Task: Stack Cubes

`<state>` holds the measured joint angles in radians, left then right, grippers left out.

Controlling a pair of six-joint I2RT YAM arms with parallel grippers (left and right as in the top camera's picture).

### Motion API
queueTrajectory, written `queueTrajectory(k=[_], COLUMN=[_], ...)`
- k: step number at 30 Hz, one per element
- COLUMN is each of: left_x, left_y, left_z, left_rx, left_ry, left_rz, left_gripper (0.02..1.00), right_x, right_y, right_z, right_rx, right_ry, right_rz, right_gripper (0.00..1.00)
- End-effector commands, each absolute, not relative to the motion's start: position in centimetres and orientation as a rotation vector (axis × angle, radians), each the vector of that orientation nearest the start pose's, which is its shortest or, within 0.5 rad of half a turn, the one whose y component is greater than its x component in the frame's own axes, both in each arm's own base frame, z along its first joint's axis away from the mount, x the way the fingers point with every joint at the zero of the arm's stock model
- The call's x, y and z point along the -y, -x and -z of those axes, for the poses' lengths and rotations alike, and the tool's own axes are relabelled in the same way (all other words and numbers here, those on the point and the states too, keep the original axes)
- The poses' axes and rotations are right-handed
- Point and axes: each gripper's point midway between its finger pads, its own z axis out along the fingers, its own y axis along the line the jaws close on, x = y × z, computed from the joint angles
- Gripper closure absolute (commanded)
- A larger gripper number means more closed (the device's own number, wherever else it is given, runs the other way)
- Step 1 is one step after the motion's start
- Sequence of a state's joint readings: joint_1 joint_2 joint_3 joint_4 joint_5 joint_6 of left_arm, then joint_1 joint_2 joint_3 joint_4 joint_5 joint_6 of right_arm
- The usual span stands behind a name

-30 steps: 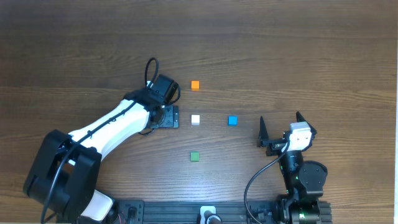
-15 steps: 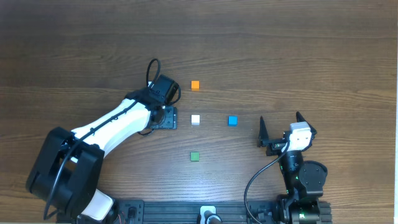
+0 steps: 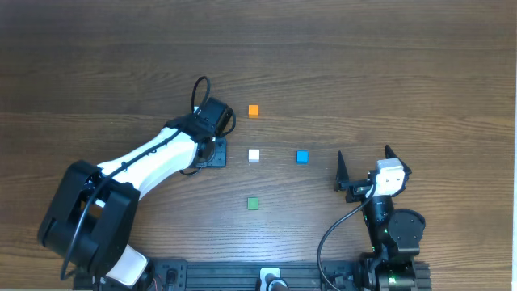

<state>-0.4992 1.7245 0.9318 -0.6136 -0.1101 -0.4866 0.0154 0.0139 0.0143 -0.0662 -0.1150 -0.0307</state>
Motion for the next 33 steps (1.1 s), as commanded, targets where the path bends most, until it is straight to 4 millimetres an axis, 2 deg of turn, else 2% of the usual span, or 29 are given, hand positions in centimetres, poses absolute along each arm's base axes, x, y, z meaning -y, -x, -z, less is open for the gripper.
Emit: queueTrajectory(k=[1, 4, 8, 12, 16, 17, 20, 22, 27, 33], left_x=[13.5, 13.5, 13.5, 14.2, 16.7, 17.7, 19.5, 20.7, 23.3, 25.0], left_y=[-29.3, -29.3, -29.4, -29.6, -29.8, -29.9, -29.7, -29.5, -28.9, -27.9], left_z=[-0.2, -0.2, -0.3, -1.7, -5.6, -7.2, -9.3, -10.0, -9.6, -7.3], left_rx=[-2.926, -2.926, -2.922, -2.883, -2.840, -2.834, -2.825, -2.831, -2.851, -2.895], left_ry=[0.025, 0.029, 0.044, 0.096, 0.119, 0.133, 0.153, 0.156, 0.173, 0.160], left_rz=[-0.029, -0.029, -0.025, 0.018, 0.079, 0.076, 0.067, 0.075, 0.087, 0.060], left_gripper=[0.717, 0.792, 0.829, 0.866, 0.888, 0.899, 0.912, 0.912, 0.917, 0.919], right_x=[-2.7, -2.7, -2.7, -2.7, -2.7, -2.7, -2.7, -2.7, -2.7, -2.7], right_y=[-24.5, -24.5, -24.5, -24.5, -24.5, -24.5, -24.5, -24.5, -24.5, -24.5], right_z=[-15.9, -15.9, -15.9, -15.9, -15.9, -15.9, -15.9, -15.9, -15.9, -15.9], right_rx=[-1.629, -1.629, -1.629, -1.629, -1.629, -1.629, -1.629, -1.629, -1.629, -1.629], right_ry=[0.139, 0.139, 0.139, 0.139, 0.140, 0.139, 0.139, 0.139, 0.139, 0.139], right_rz=[-0.095, -0.094, -0.095, -0.095, -0.095, -0.095, -0.094, -0.094, -0.095, -0.095], right_gripper=[0.007, 0.007, 0.009, 0.007, 0.007, 0.007, 0.007, 0.009, 0.009, 0.007])
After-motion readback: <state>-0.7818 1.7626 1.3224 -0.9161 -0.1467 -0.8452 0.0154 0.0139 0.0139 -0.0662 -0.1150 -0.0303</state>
